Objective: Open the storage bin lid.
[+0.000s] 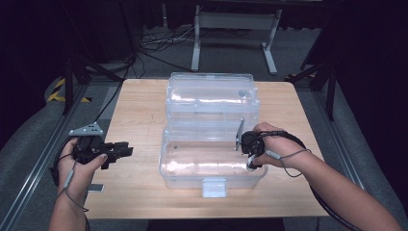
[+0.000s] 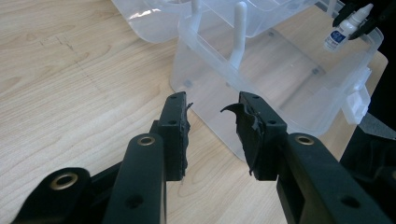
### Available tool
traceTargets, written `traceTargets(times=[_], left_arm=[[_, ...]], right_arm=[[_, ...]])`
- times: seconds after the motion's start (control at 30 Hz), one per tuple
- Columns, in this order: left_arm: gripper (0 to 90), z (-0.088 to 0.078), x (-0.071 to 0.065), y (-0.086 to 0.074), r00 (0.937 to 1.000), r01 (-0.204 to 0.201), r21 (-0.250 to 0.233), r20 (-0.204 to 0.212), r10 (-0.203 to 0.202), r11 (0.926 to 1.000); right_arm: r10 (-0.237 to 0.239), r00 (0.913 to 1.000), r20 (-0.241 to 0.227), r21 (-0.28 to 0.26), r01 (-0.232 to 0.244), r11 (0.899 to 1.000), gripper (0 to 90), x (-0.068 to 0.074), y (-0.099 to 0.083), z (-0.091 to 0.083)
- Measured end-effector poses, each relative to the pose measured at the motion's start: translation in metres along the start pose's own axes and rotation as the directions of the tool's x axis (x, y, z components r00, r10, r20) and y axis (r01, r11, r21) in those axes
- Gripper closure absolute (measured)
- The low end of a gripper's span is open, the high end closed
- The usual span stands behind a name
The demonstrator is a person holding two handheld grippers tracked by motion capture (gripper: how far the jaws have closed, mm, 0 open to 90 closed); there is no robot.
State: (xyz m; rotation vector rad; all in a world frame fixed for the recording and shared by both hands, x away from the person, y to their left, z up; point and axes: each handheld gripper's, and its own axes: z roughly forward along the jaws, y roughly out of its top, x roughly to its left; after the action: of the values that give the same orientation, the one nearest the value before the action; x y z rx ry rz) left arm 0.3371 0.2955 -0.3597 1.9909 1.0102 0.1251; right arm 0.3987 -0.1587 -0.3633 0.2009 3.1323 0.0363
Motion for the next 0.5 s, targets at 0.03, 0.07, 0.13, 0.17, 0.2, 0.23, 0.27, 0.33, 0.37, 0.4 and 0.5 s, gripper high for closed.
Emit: traceTargets(times=[0.03, 0.07, 0.13, 0.17, 0.2, 0.23, 0.27, 0.33, 0.37, 0.4, 0.5], left_arm=[[64.2, 0.0, 0.0, 0.0, 1.0, -0.001, 0.001, 0.0, 0.001, 1.0], [64.2, 0.0, 0.0, 0.0, 1.0, -0.001, 0.001, 0.002, 0.001, 1.0], [64.2, 0.0, 0.0, 0.0, 1.0, 0.0, 0.001, 0.001, 0.0, 1.0], [64.2, 0.0, 0.0, 0.0, 1.0, 0.0, 0.0, 0.0, 0.0, 1.0], [64.2, 0.0, 0.0, 0.0, 1.0, 0.0, 0.0, -0.001, 0.0, 1.0], [64.2, 0.0, 0.0, 0.0, 1.0, -0.001, 0.0, -0.001, 0.001, 1.0], [64.2, 0.0, 0.0, 0.0, 1.0, -0.001, 0.0, -0.002, 0.001, 1.0], [64.2, 0.0, 0.0, 0.0, 1.0, -0.001, 0.001, -0.002, 0.001, 1.0], [64.2, 0.0, 0.0, 0.0, 1.0, -0.001, 0.001, -0.002, 0.001, 1.0], [64.2, 0.0, 0.0, 0.0, 1.0, -0.002, 0.001, -0.002, 0.002, 1.0], [64.2, 0.0, 0.0, 0.0, 1.0, -0.002, 0.003, 0.0, 0.002, 1.0]], right_arm=[[0.002, 1.0, -0.003, 0.0, -0.002, 1.0, 60.1, 0.0, 0.0, 0.002], [0.002, 1.0, -0.007, -0.002, -0.002, 1.0, 60.1, 0.001, 0.0, 0.005], [-0.001, 0.9999, -0.011, 0.006, 0.001, 1.0, 60.1, 0.001, 0.001, 0.008], [-0.004, 0.9999, -0.013, 0.007, 0.005, 1.0, 60.1, 0.001, 0.002, 0.009], [-0.002, 0.9999, -0.017, 0.005, 0.002, 1.0, 60.1, 0.002, 0.002, 0.011], [-0.004, 0.9998, -0.02, 0.005, 0.004, 1.0, 60.1, 0.002, 0.002, 0.013], [-0.008, 0.9997, -0.022, 0.008, 0.009, 1.0, 60.1, 0.002, 0.003, 0.015], [-0.011, 0.9995, -0.028, 0.009, 0.011, 1.0, 60.2, 0.003, 0.004, 0.019], [-0.014, 0.9995, -0.03, 0.012, 0.014, 1.0, 60.1, 0.003, 0.004, 0.021], [-0.017, 0.9993, -0.032, 0.014, 0.018, 1.0, 60.1, 0.003, 0.004, 0.023], [-0.011, 0.9993, -0.036, 0.024, 0.012, 1.0, 60.2, 0.003, 0.005, 0.026]])
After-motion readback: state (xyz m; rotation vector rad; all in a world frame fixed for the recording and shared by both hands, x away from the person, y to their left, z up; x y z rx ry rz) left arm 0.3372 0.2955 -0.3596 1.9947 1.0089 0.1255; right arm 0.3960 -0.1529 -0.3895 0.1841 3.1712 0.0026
